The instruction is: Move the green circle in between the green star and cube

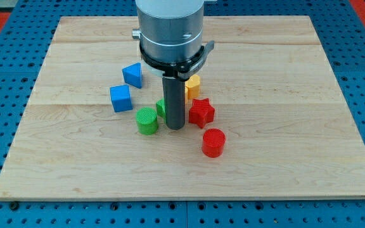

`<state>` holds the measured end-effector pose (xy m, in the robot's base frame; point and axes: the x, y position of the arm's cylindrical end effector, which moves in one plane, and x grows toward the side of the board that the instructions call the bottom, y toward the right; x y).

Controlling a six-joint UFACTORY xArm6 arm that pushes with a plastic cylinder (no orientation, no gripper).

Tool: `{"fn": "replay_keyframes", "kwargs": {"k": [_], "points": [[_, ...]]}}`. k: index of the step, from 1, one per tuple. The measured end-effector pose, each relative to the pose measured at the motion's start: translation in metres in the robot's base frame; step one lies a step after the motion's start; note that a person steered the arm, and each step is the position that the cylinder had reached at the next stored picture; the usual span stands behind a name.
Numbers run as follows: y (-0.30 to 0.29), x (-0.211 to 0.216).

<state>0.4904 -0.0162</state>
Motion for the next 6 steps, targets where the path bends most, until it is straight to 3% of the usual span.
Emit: {"fn": "replay_keyframes", "kwargs": {"k": [2,4,5,6], "points": [[-0.04,-0.02],[-0.018,0.034],[-0.076,0.029],[-0.065,-0.01]]}}
